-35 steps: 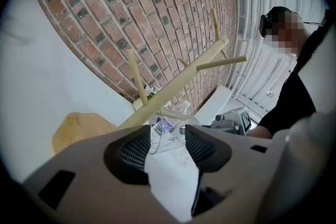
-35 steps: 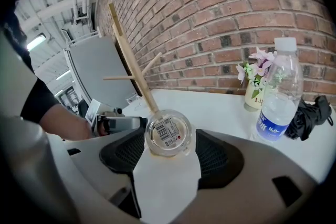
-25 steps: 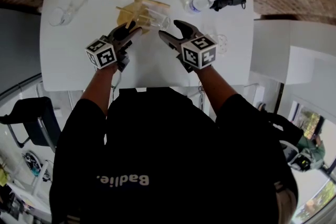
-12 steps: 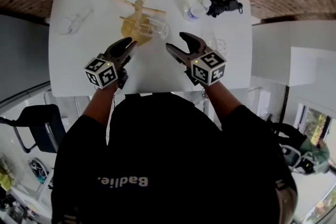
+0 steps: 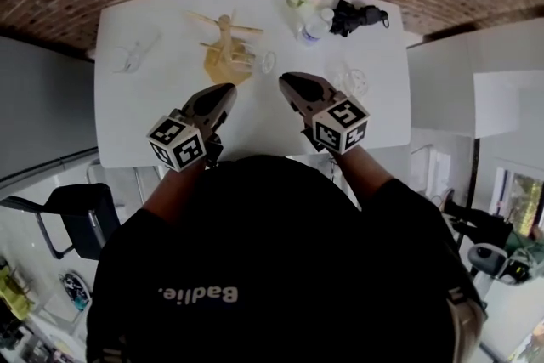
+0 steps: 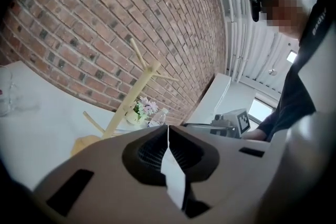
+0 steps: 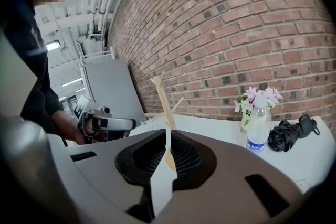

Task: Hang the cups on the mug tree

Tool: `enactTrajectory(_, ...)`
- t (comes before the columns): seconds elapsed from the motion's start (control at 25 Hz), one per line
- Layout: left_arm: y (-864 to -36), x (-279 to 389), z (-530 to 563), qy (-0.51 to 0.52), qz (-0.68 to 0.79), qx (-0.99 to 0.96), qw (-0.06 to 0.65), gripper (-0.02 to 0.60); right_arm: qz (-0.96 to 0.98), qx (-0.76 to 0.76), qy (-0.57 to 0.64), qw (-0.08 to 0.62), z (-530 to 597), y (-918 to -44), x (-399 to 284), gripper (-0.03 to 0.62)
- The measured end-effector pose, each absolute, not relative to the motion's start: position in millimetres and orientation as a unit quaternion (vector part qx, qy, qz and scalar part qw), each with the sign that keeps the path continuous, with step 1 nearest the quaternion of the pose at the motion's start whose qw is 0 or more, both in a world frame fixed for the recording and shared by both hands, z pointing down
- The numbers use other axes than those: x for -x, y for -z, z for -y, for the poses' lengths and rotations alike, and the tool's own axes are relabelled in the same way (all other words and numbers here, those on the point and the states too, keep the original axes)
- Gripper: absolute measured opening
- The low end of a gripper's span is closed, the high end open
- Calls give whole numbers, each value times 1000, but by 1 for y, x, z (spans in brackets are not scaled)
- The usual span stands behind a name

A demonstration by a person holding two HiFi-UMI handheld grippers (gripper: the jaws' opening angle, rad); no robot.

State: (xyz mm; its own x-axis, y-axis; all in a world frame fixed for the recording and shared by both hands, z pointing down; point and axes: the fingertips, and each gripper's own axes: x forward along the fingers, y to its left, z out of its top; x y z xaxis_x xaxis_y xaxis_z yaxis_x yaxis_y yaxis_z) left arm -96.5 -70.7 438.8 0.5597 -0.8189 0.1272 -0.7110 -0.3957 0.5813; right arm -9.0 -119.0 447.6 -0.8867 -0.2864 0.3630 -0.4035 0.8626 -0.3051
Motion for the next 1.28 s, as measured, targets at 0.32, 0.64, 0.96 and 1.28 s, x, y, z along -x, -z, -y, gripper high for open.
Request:
enactTrajectory(0.32,-426,85,62,76,458,-837,290,3,958,-167,-183,147,104,-437,9,29)
enactTrajectory(0.64,-417,75,55,65,451,-847,273,3,961,-162,-175,141,94,-428,13,29)
enactTrajectory(0.96,-413,76,51,61,455,-848,267,3,961,-159,-172,144,89,-425,14,29)
enactTrajectory(1.28,-415,78,51,59,458,-846,265,3,962,-159,-169,144,90,-424,13,29)
